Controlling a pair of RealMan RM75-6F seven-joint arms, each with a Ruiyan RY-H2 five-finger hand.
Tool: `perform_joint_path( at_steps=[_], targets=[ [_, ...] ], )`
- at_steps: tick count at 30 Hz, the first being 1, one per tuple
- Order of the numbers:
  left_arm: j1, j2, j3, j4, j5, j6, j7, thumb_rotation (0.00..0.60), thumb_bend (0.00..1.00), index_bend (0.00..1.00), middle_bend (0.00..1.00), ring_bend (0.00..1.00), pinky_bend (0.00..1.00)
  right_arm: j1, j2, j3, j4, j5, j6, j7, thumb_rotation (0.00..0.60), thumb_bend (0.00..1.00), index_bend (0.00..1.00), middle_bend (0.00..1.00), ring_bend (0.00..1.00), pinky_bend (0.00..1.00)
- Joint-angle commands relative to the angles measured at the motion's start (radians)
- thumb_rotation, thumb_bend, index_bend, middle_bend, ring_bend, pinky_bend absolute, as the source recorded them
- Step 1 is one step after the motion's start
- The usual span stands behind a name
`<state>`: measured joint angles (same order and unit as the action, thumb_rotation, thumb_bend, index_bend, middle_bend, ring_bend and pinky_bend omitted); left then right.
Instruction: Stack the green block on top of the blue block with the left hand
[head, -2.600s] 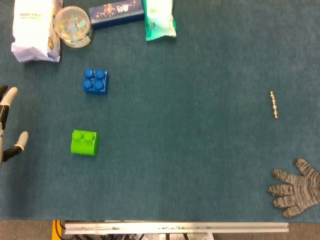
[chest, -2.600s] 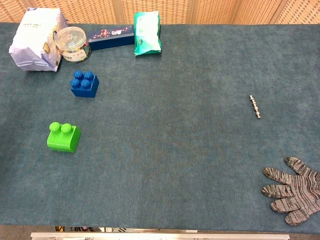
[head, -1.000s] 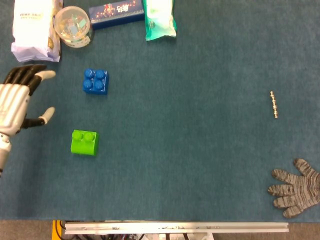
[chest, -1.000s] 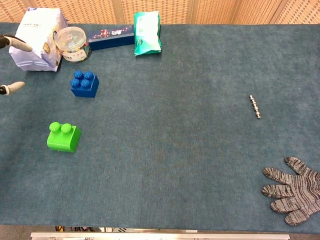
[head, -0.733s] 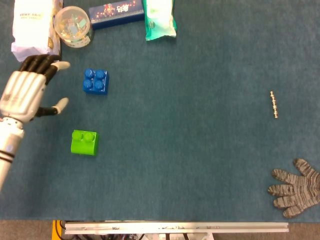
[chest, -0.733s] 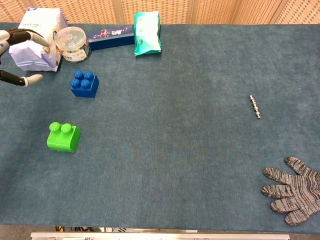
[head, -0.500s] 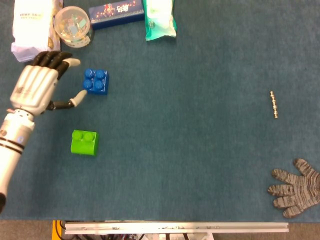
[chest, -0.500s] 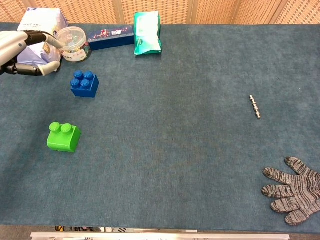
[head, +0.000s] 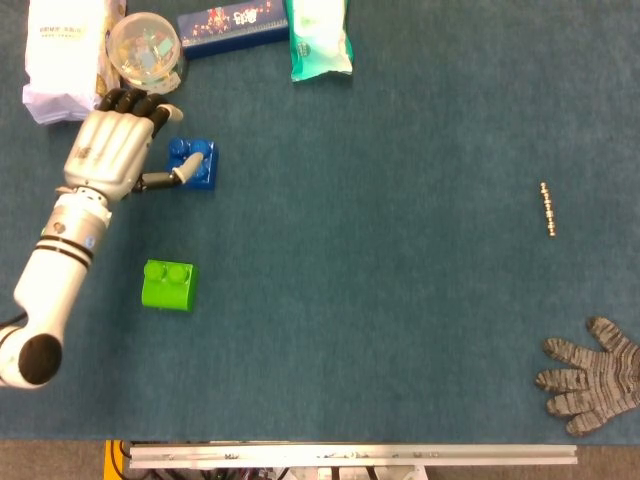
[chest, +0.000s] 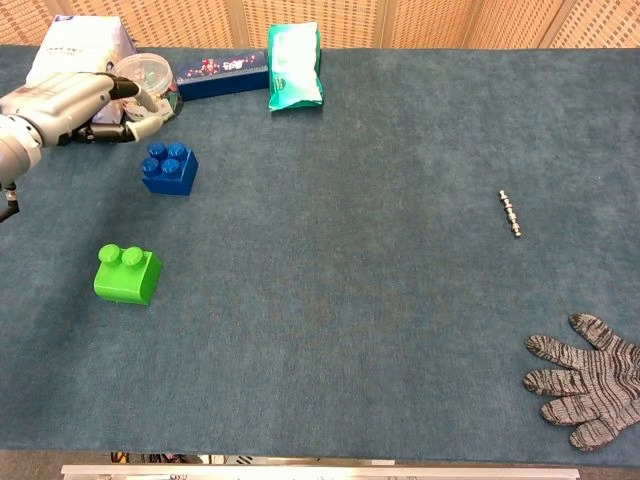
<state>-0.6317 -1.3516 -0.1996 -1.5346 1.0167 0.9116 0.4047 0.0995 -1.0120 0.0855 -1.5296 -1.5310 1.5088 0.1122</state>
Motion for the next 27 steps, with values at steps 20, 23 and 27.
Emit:
perform_joint_path(
  at_steps=[20, 23, 27],
  targets=[
    [-0.121, -0.155, 0.037, 0.171, -0.158, -0.035, 0.137, 0.061, 0.24, 0.3, 0.21, 0.13, 0.1, -0.02, -0.003, -0.005, 0.025, 0.014, 0.008, 0.026, 0.6, 0.22, 0.38, 0.37, 0.27, 0.39],
    [-0.13, -0.169, 0.046, 0.184, -0.172, -0.039, 0.151, 0.063, 0.24, 0.31, 0.21, 0.13, 0.1, -0.022, -0.004, -0.006, 0.029, 0.017, 0.007, 0.03, 0.6, 0.21, 0.38, 0.37, 0.27, 0.39],
    [-0.135, -0.178, 0.056, 0.186, -0.177, -0.039, 0.156, 0.06, 0.24, 0.32, 0.21, 0.13, 0.1, -0.025, -0.004, -0.006, 0.032, 0.017, 0.01, 0.035, 0.6, 0.21, 0.38, 0.37, 0.27, 0.39]
  ],
)
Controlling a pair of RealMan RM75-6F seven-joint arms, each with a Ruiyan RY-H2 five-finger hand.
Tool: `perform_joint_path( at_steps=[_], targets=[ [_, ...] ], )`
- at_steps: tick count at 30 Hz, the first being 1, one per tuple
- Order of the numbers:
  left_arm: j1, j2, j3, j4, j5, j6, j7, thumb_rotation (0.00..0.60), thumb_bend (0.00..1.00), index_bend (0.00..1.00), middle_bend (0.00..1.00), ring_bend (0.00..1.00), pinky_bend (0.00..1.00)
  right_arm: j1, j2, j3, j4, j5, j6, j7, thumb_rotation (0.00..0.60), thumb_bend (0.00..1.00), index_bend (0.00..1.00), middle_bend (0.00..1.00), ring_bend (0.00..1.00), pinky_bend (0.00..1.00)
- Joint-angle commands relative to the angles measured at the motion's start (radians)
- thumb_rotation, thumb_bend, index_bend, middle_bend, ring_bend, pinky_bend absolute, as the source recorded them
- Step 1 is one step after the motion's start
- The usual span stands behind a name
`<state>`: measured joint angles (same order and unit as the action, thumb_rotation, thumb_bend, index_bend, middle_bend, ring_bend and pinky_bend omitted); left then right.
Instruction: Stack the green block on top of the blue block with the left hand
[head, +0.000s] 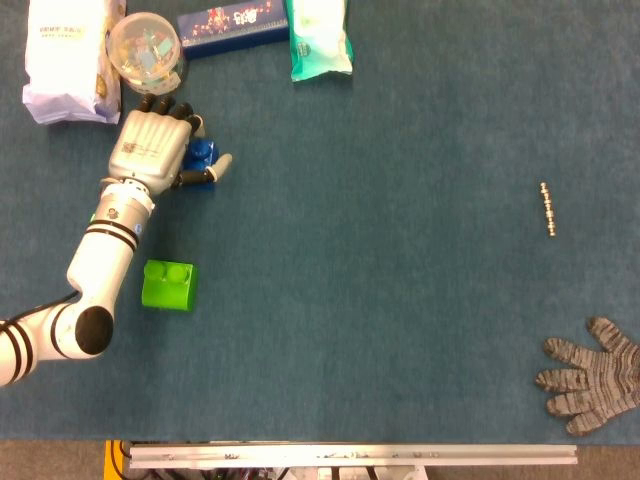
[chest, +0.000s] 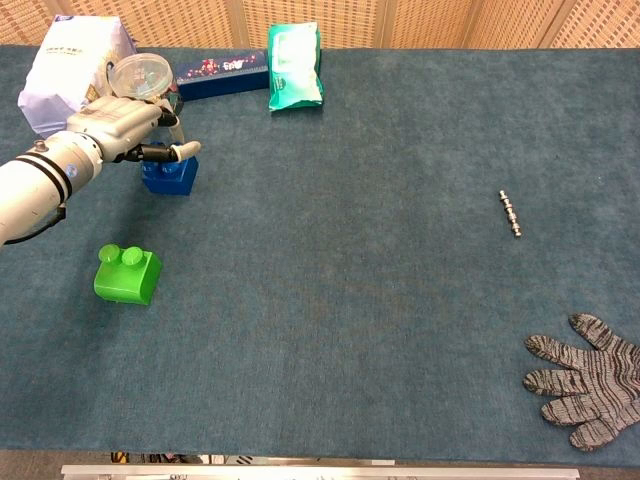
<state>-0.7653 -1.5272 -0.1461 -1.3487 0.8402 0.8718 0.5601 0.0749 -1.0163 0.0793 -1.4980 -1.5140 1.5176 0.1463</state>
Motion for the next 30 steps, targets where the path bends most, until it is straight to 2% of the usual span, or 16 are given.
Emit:
perform_joint_path(
  at_steps=[1, 18, 25, 30],
  targets=[
    [-0.002, -0.003, 0.005, -0.001, 0.001, 0.002, 0.0, 0.06, 0.24, 0.32, 0.21, 0.13, 0.1, -0.001, 0.0, 0.0, 0.001, 0.0, 0.002, 0.001, 0.6, 0.21, 0.38, 0.37, 0.27, 0.39],
    [0.029, 0.043, 0.08, -0.139, 0.096, 0.062, 0.002, 0.062, 0.24, 0.35, 0.21, 0.13, 0.1, -0.007, -0.001, -0.001, 0.004, -0.004, 0.005, 0.007, 0.6, 0.22, 0.38, 0.37, 0.27, 0.39],
    [0.069, 0.099, 0.094, -0.216, 0.177, 0.13, -0.042, 0.073, 0.24, 0.23, 0.21, 0.13, 0.1, -0.005, -0.001, 0.0, 0.006, -0.004, 0.001, 0.008, 0.6, 0.21, 0.38, 0.37, 0.27, 0.39],
    [0.118, 0.153, 0.131, -0.284, 0.251, 0.183, -0.078, 0.15, 0.24, 0.17, 0.21, 0.13, 0.1, -0.002, -0.005, -0.001, 0.012, -0.004, -0.006, 0.014, 0.6, 0.22, 0.38, 0.37, 0.27, 0.39]
  ],
)
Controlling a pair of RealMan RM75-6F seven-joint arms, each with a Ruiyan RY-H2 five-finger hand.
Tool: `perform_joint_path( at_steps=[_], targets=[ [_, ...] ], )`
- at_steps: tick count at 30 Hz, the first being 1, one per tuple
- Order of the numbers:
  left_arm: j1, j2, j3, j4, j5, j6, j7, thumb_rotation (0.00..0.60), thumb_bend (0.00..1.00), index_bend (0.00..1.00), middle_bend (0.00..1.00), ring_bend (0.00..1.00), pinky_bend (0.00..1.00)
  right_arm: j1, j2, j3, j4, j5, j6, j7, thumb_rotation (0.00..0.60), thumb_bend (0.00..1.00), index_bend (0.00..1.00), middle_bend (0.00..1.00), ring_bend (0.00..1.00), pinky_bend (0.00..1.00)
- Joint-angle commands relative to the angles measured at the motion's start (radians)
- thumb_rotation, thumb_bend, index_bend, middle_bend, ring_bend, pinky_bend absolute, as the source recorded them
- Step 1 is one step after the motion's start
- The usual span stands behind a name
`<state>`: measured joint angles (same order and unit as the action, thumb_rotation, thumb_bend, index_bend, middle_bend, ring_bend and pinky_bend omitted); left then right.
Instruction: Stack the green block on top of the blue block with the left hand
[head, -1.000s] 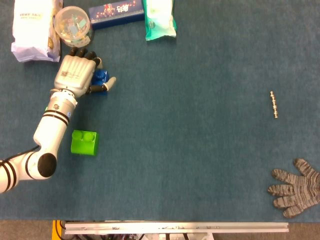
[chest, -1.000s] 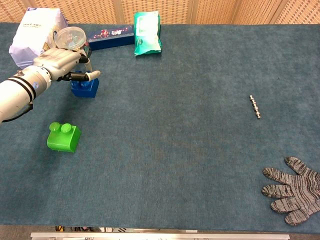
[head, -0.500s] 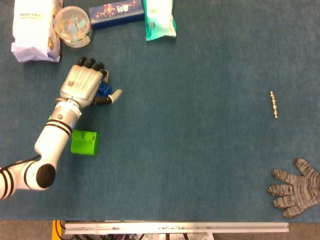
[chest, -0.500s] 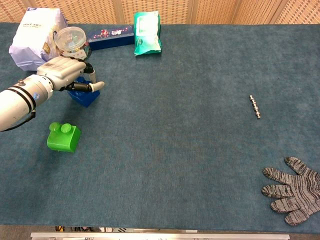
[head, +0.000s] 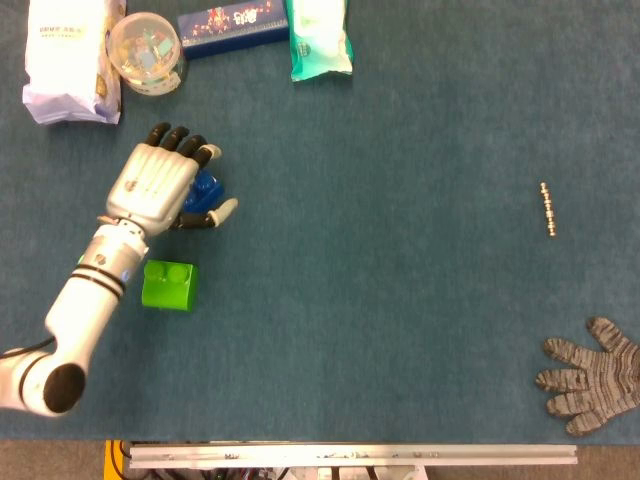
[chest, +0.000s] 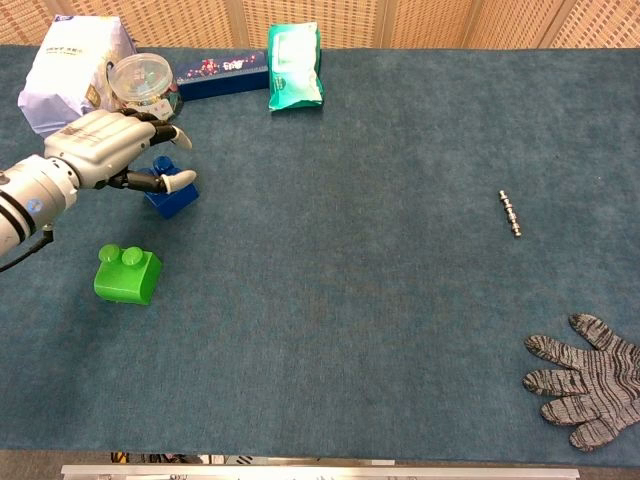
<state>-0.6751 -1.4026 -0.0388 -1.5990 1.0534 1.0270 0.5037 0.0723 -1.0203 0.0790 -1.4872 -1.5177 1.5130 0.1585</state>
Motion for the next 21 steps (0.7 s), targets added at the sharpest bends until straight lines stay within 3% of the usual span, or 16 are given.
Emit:
perform_joint_path(
  at_steps=[1, 11, 21],
  targets=[
    [0.037, 0.037, 0.033, -0.044, 0.051, 0.035, -0.026, 0.16, 0.24, 0.16, 0.21, 0.13, 0.1, 0.001, -0.001, 0.0, 0.002, 0.0, -0.002, 0.002, 0.6, 0.21, 0.38, 0.37, 0.27, 0.39],
    [0.127, 0.067, 0.132, -0.102, 0.2, 0.095, -0.057, 0.224, 0.24, 0.08, 0.18, 0.13, 0.1, 0.004, -0.003, -0.001, 0.003, -0.006, -0.004, 0.004, 0.6, 0.22, 0.38, 0.37, 0.27, 0.39],
    [0.166, 0.021, 0.155, -0.093, 0.246, 0.102, -0.024, 0.228, 0.23, 0.02, 0.13, 0.12, 0.1, 0.001, 0.002, -0.002, -0.007, -0.01, 0.005, -0.003, 0.6, 0.22, 0.38, 0.37, 0.27, 0.39]
  ],
)
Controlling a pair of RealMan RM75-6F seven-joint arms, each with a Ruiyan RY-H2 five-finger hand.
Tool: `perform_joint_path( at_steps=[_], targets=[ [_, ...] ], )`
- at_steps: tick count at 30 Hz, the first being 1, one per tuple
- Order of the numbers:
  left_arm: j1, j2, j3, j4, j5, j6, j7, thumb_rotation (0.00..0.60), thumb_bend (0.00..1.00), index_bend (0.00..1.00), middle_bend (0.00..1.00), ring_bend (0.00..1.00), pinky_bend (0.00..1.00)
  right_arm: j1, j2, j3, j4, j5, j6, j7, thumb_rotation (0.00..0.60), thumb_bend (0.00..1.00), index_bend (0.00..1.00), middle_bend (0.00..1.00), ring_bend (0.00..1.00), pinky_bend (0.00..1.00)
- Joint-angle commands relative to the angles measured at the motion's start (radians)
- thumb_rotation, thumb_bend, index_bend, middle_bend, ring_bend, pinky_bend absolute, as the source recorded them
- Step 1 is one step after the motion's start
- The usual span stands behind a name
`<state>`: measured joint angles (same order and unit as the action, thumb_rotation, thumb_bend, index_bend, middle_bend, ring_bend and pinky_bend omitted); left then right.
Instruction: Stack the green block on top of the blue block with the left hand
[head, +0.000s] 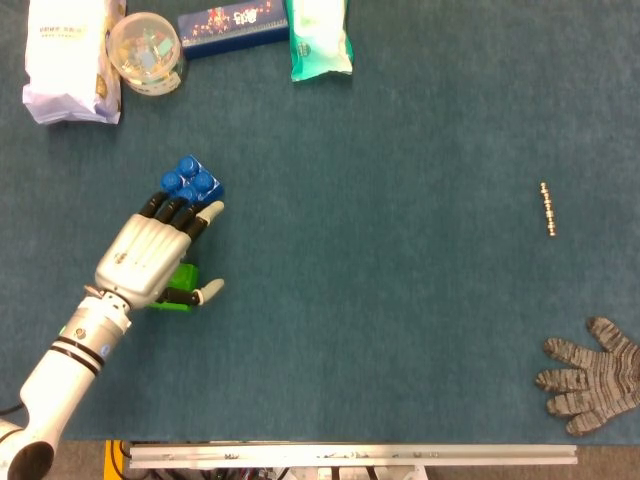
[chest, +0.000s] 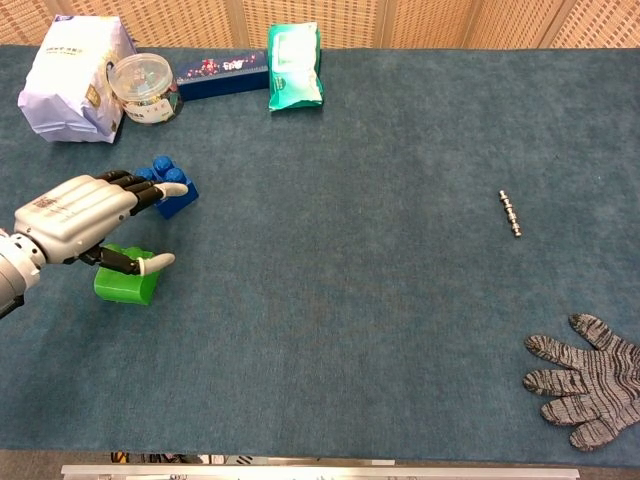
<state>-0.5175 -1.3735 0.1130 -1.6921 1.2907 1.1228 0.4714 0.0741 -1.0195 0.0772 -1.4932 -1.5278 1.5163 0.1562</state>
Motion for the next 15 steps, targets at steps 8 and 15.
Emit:
perform_joint_path(
  at_steps=[8, 15],
  targets=[
    [0.043, 0.001, 0.039, -0.018, 0.119, 0.044, -0.004, 0.328, 0.22, 0.0, 0.08, 0.1, 0.1, -0.007, 0.005, -0.002, -0.004, 0.002, 0.005, -0.001, 0.6, 0.22, 0.38, 0.37, 0.27, 0.39],
    [0.059, 0.024, 0.074, -0.027, 0.178, 0.026, -0.001, 0.6, 0.22, 0.01, 0.08, 0.1, 0.1, -0.005, 0.004, -0.002, -0.007, 0.0, 0.002, -0.004, 0.6, 0.22, 0.38, 0.37, 0.27, 0.39]
  ],
)
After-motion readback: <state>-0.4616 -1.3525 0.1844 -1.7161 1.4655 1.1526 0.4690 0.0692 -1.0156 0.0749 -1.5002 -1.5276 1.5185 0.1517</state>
